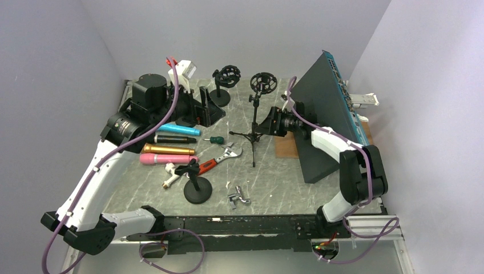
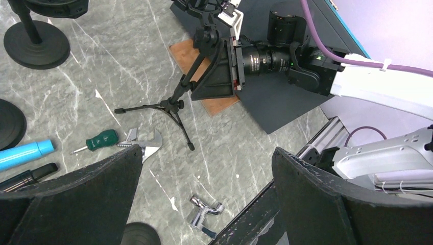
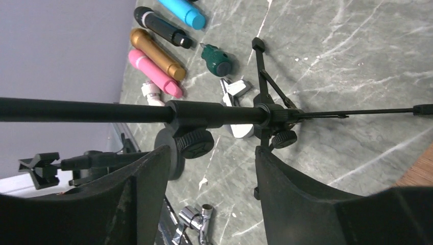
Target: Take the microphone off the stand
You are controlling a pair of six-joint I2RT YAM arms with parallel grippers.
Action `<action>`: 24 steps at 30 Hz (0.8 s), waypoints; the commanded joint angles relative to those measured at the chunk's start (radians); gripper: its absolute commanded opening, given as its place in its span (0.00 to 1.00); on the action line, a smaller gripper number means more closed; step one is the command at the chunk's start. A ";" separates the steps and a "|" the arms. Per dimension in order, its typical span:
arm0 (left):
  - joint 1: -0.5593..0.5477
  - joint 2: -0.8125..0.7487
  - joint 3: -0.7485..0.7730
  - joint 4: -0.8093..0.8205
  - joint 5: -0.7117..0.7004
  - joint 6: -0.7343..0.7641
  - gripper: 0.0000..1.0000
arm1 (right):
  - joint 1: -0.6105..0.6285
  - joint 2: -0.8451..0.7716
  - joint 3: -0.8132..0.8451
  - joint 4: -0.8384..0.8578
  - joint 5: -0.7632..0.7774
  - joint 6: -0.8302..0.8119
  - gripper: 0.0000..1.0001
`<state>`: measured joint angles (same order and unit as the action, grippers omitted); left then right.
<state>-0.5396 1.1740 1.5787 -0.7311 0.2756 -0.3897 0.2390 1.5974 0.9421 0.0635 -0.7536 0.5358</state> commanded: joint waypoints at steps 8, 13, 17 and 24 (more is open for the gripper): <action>0.007 -0.031 0.014 0.017 0.013 0.000 0.99 | -0.008 0.046 0.083 0.074 -0.082 0.004 0.40; 0.009 -0.030 0.012 0.019 0.016 0.000 0.99 | -0.008 0.058 0.093 0.063 -0.096 -0.019 0.35; 0.011 -0.031 0.012 0.016 0.016 0.002 0.99 | -0.007 0.050 0.090 0.061 -0.091 -0.053 0.25; 0.013 -0.027 0.011 0.018 0.020 0.001 0.99 | 0.030 -0.006 0.087 -0.055 0.013 -0.290 0.07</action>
<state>-0.5316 1.1599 1.5787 -0.7311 0.2760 -0.3889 0.2436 1.6447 1.0004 0.0795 -0.8402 0.4316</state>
